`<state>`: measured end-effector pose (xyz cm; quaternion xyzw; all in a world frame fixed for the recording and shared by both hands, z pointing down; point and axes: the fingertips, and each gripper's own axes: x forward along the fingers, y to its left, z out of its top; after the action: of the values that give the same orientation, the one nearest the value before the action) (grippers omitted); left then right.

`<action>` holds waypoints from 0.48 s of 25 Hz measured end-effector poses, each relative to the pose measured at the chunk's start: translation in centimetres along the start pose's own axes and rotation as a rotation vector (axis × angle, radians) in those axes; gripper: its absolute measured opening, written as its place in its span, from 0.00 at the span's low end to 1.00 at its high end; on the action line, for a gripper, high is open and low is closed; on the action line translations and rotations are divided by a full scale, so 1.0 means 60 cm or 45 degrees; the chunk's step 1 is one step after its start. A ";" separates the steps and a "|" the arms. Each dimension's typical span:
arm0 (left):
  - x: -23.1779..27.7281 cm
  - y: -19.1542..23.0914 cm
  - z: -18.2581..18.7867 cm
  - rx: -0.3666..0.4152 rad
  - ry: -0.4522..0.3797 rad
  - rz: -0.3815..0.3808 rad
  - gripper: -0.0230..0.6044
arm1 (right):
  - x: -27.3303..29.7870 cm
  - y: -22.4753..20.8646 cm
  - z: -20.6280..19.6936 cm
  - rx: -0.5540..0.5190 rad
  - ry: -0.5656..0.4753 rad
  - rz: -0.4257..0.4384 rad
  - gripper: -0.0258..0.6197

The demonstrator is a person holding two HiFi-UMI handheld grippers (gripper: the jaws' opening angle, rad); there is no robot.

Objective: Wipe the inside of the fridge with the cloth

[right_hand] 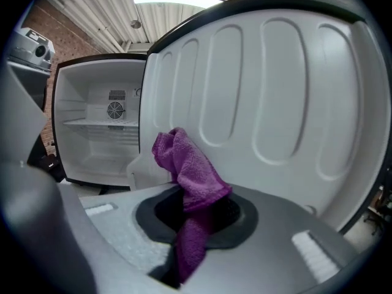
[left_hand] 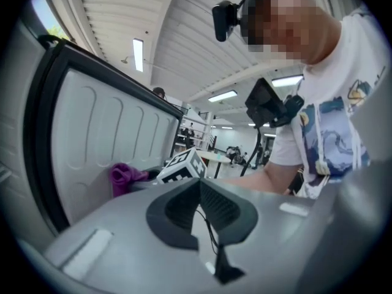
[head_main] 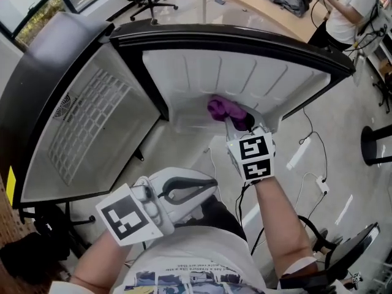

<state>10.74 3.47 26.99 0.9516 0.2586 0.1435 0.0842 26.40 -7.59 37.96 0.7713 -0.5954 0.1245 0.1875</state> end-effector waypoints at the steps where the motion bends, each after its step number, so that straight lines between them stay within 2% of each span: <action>1: 0.005 -0.001 0.000 0.002 0.004 -0.013 0.05 | -0.009 -0.013 -0.006 0.007 0.007 -0.028 0.13; 12: 0.044 -0.022 0.004 0.031 0.023 -0.133 0.05 | -0.097 -0.153 -0.062 0.072 0.073 -0.332 0.13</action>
<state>12.38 5.96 27.06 0.9364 0.3103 0.1443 0.0776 33.90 1.12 37.61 0.8433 -0.4806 0.1378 0.1972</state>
